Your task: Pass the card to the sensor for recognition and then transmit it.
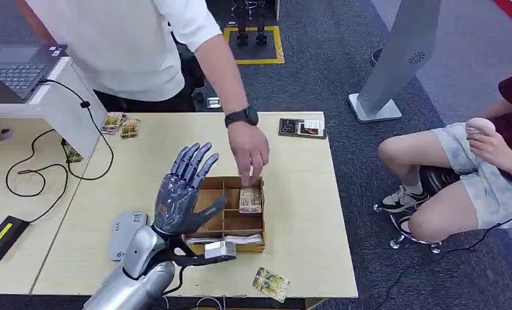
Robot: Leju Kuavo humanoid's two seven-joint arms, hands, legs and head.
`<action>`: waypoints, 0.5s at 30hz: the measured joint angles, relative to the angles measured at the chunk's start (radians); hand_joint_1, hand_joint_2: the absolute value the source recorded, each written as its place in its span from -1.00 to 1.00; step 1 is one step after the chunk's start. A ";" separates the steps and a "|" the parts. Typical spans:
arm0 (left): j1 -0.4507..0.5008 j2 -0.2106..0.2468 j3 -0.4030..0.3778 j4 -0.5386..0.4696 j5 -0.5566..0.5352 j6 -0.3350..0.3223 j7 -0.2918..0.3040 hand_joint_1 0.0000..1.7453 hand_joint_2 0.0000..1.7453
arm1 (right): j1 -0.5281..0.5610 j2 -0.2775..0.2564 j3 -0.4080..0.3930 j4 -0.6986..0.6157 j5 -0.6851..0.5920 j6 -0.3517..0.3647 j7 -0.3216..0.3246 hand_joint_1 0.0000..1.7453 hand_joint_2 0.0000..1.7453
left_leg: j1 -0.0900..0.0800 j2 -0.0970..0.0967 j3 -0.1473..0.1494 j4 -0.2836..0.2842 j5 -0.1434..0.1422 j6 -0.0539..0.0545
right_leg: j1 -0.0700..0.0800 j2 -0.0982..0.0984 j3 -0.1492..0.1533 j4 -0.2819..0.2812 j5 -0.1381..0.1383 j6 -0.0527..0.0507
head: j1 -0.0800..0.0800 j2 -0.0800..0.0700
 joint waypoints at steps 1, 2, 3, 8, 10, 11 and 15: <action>0.005 0.008 0.000 -0.002 -0.004 -0.002 -0.011 -1.00 1.00 | 0.000 0.000 0.000 0.000 -0.002 0.000 -0.002 -1.00 1.00 | 0.000 0.000 0.000 0.000 0.000 0.000 | 0.000 0.000 0.000 0.000 0.000 0.000 | 0.000 0.000; 0.012 0.018 0.000 -0.006 -0.007 -0.004 -0.024 -1.00 1.00 | 0.000 0.000 0.000 0.000 -0.003 0.000 -0.006 -1.00 1.00 | 0.000 0.000 0.000 0.000 0.000 0.000 | 0.000 0.000 0.000 0.000 0.000 0.000 | 0.000 0.000; 0.017 0.029 0.000 -0.009 -0.010 -0.006 -0.036 -1.00 1.00 | 0.001 0.000 0.000 0.000 -0.003 0.001 -0.008 -1.00 1.00 | 0.000 0.000 0.000 0.000 0.000 0.000 | 0.000 0.000 0.000 0.000 0.000 0.000 | 0.000 0.000; 0.047 0.080 0.000 -0.015 -0.015 -0.007 -0.069 -1.00 1.00 | 0.002 -0.003 0.000 0.000 -0.003 0.001 -0.013 -1.00 1.00 | 0.000 0.000 0.000 0.000 0.000 0.000 | 0.000 0.000 0.000 0.000 0.000 0.000 | 0.000 0.000; 0.060 0.095 0.000 -0.015 -0.016 -0.001 -0.069 -1.00 1.00 | 0.003 -0.003 0.000 0.000 -0.004 0.001 -0.013 -1.00 1.00 | 0.000 0.000 0.000 0.000 0.000 0.000 | 0.000 0.000 0.000 0.000 0.000 0.000 | 0.000 0.000; 0.067 0.100 0.000 -0.016 -0.016 0.001 -0.069 -1.00 1.00 | 0.004 -0.004 0.000 0.000 -0.005 0.001 -0.014 -1.00 1.00 | 0.000 0.000 0.000 0.000 0.000 0.000 | 0.000 0.000 0.000 0.000 0.000 0.000 | 0.000 0.000; 0.087 0.112 0.000 -0.028 -0.013 0.010 -0.079 -1.00 1.00 | 0.006 -0.004 0.000 0.000 -0.005 0.000 -0.016 -1.00 1.00 | 0.000 0.000 0.000 0.000 0.000 0.000 | 0.000 0.000 0.000 0.000 0.000 0.000 | 0.001 0.000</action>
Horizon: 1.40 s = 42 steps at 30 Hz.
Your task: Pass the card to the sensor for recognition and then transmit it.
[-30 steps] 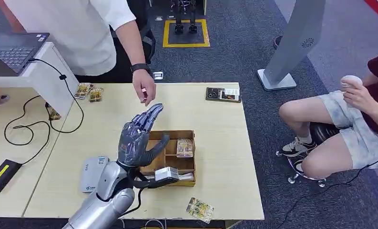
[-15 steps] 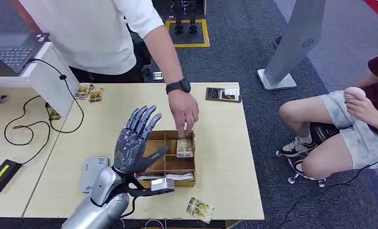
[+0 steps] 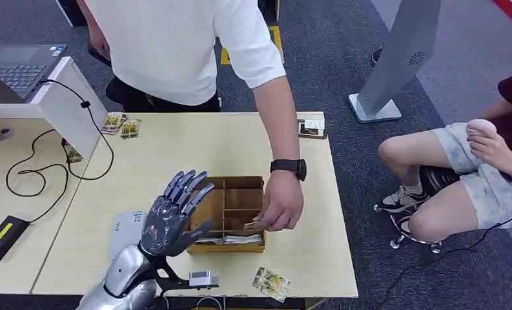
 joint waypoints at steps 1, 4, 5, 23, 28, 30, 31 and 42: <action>0.004 0.001 0.001 -0.003 0.000 0.000 -0.004 -1.00 1.00 | 0.000 0.000 0.000 0.000 0.000 0.000 0.000 -1.00 1.00 | 0.000 0.000 0.000 0.000 0.000 0.000 | 0.000 0.000 0.000 0.000 0.000 0.000 | -0.001 0.000; 0.011 0.001 0.005 -0.008 0.000 0.000 -0.005 -1.00 1.00 | 0.000 0.000 0.000 0.000 0.000 -0.001 0.002 -1.00 1.00 | 0.000 0.000 0.000 0.000 0.000 0.000 | 0.000 0.000 0.000 0.000 0.000 0.000 | 0.000 0.000; 0.013 0.002 0.006 -0.011 0.000 0.000 -0.005 -1.00 1.00 | 0.000 0.000 0.000 0.000 0.000 -0.001 0.003 -1.00 1.00 | 0.000 0.000 0.000 0.000 0.000 0.000 | 0.000 0.000 0.000 0.000 0.000 0.000 | 0.000 0.000; 0.026 0.005 0.027 -0.021 0.001 0.000 -0.005 -1.00 1.00 | 0.001 0.000 0.000 0.000 -0.013 0.001 0.003 -1.00 1.00 | 0.000 0.000 0.000 0.000 0.000 0.000 | 0.000 0.000 0.000 0.000 0.000 0.000 | 0.000 0.000; 0.035 0.005 0.036 -0.026 -0.004 0.000 -0.005 -1.00 1.00 | 0.002 0.000 0.000 0.000 -0.014 0.001 0.004 -1.00 1.00 | 0.000 0.000 0.000 0.000 0.000 0.000 | 0.000 0.000 0.000 0.000 0.000 0.000 | 0.000 0.000; 0.042 0.005 0.044 -0.030 -0.011 0.000 -0.010 -1.00 1.00 | 0.002 0.000 0.000 0.000 -0.014 0.000 0.004 -1.00 1.00 | 0.000 0.000 0.000 0.000 0.000 0.000 | 0.000 0.000 0.000 0.000 0.000 0.000 | -0.001 0.000; 0.045 0.005 0.048 -0.032 -0.011 0.000 -0.011 -1.00 1.00 | 0.002 0.000 0.000 0.000 -0.014 0.000 0.004 -1.00 1.00 | 0.000 0.000 0.000 0.000 0.000 0.000 | 0.000 0.000 0.000 0.000 0.000 0.000 | 0.000 0.000; 0.068 0.004 0.098 -0.056 -0.019 0.000 -0.027 -1.00 1.00 | 0.005 0.000 0.000 0.000 -0.015 0.000 0.004 -1.00 1.00 | 0.000 0.000 0.000 0.000 0.000 0.000 | 0.000 0.000 0.000 0.000 0.000 0.000 | 0.000 0.000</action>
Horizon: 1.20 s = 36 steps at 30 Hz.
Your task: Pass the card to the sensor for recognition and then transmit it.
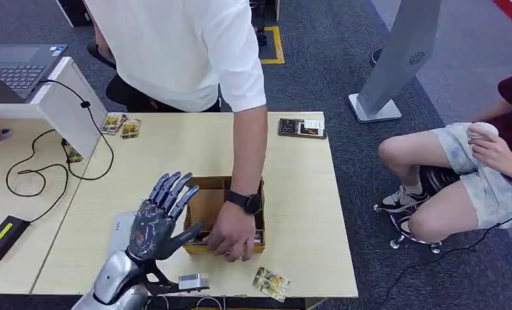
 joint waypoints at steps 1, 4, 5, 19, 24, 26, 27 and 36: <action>0.001 0.000 0.002 -0.001 0.000 0.000 0.000 -1.00 1.00 | 0.000 0.000 0.000 0.000 0.000 0.000 0.000 -1.00 1.00 | 0.000 0.000 0.000 0.000 0.000 0.000 | 0.000 0.000 0.000 0.000 0.000 0.000 | 0.000 0.000; 0.002 -0.001 0.005 -0.001 0.000 0.000 0.000 -1.00 1.00 | 0.000 0.000 0.000 0.000 0.000 0.000 0.000 -1.00 1.00 | 0.000 0.000 0.000 0.000 0.000 0.000 | 0.000 0.000 0.000 0.000 0.000 0.000 | 0.000 0.000; 0.002 -0.001 0.005 -0.001 0.000 0.000 0.000 -1.00 1.00 | 0.000 0.000 0.000 0.000 0.000 0.000 -0.001 -1.00 1.00 | 0.000 0.000 0.000 0.000 0.000 0.000 | 0.000 0.000 0.000 0.000 0.000 0.000 | 0.000 0.000; 0.006 -0.005 0.011 -0.003 -0.010 0.000 0.006 -1.00 1.00 | 0.001 0.000 0.000 0.000 -0.001 0.001 -0.001 -1.00 1.00 | 0.000 0.000 0.000 0.000 0.000 0.000 | 0.000 0.000 0.000 0.000 0.000 0.000 | 0.000 0.000; 0.026 -0.002 0.030 -0.024 -0.026 0.000 0.016 -1.00 1.00 | 0.001 0.000 0.000 0.000 -0.005 0.003 0.000 -1.00 1.00 | 0.000 0.000 0.000 0.000 0.000 0.000 | 0.000 0.000 0.000 0.000 0.000 0.000 | 0.000 0.000; 0.034 0.003 0.034 -0.034 -0.027 0.000 0.016 -1.00 1.00 | 0.002 0.000 0.000 0.000 -0.013 0.003 0.000 -1.00 1.00 | 0.000 0.000 0.000 0.000 0.000 0.000 | 0.000 0.000 0.000 0.000 0.000 0.000 | 0.000 0.000; 0.036 0.005 0.035 -0.037 -0.027 0.000 0.016 -1.00 1.00 | 0.002 0.000 0.000 0.000 -0.014 0.003 0.000 -1.00 1.00 | 0.000 0.000 0.000 0.000 0.000 0.000 | 0.000 0.000 0.000 0.000 0.000 0.000 | 0.000 0.000; 0.061 0.018 0.058 -0.069 -0.064 0.000 0.020 -1.00 1.00 | 0.003 0.000 0.000 0.000 -0.014 0.003 0.000 -1.00 1.00 | 0.000 0.000 0.000 0.000 0.000 0.000 | 0.000 0.000 0.000 0.000 0.000 0.000 | 0.000 0.000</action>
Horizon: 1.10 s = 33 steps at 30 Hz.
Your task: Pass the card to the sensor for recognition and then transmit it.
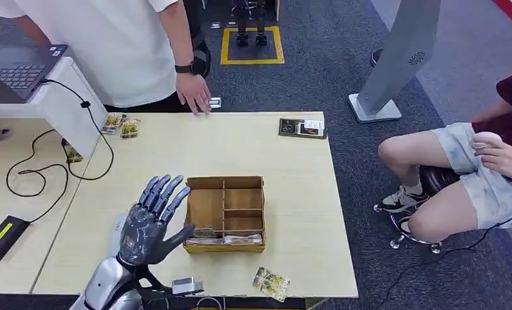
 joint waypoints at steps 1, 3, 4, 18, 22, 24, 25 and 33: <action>0.002 0.003 0.002 -0.002 -0.015 0.000 0.006 -1.00 1.00 | 0.000 0.000 0.000 0.000 0.000 0.000 0.000 -1.00 1.00 | 0.000 0.000 0.000 0.000 0.000 0.000 | 0.000 0.000 0.000 0.000 0.000 0.000 | 0.000 0.000; 0.003 0.009 0.003 -0.003 -0.040 0.000 0.020 -1.00 1.00 | 0.000 0.000 0.000 0.000 0.000 0.001 0.000 -1.00 1.00 | 0.000 0.000 0.000 0.000 0.000 0.000 | 0.000 0.000 0.000 0.000 0.000 0.000 | 0.000 0.000; 0.003 0.011 0.003 -0.003 -0.049 0.000 0.025 -1.00 1.00 | 0.000 0.000 0.000 0.000 0.000 0.002 0.000 -1.00 1.00 | 0.000 0.000 0.000 0.000 0.000 0.000 | 0.000 0.000 0.000 0.000 0.000 0.000 | 0.000 0.000; -0.014 0.086 -0.013 0.031 -0.207 -0.053 0.162 -1.00 1.00 | 0.000 0.000 0.000 0.000 0.000 0.005 0.000 -1.00 1.00 | 0.000 0.000 0.000 0.000 0.000 0.000 | 0.000 0.000 0.000 0.000 0.000 0.000 | 0.000 0.000; -0.017 0.095 -0.018 0.035 -0.208 -0.053 0.162 -1.00 1.00 | 0.000 0.000 0.000 0.000 0.000 0.006 0.000 -1.00 1.00 | 0.000 0.000 0.000 0.000 0.000 0.000 | 0.000 0.000 -0.001 0.000 0.000 0.000 | 0.000 0.000; -0.019 0.096 -0.021 0.039 -0.211 -0.064 0.164 -1.00 1.00 | 0.000 0.000 0.000 0.000 0.000 0.005 0.000 -1.00 1.00 | 0.000 0.000 0.000 0.000 0.000 0.000 | 0.000 0.000 -0.001 0.000 0.000 0.000 | 0.000 0.000; -0.020 0.098 -0.024 0.039 -0.211 -0.072 0.165 -1.00 1.00 | 0.000 0.000 0.000 0.000 0.000 0.005 -0.001 -1.00 1.00 | 0.000 0.000 0.000 0.000 0.000 0.000 | 0.000 0.000 -0.001 0.000 0.000 0.000 | -0.001 0.000; -0.020 0.111 -0.035 0.040 -0.193 -0.074 0.182 -1.00 1.00 | 0.001 0.000 0.000 0.001 -0.004 0.004 -0.002 -1.00 1.00 | 0.000 0.000 0.000 0.000 0.000 0.000 | 0.000 0.000 0.000 0.000 0.000 0.000 | 0.000 0.000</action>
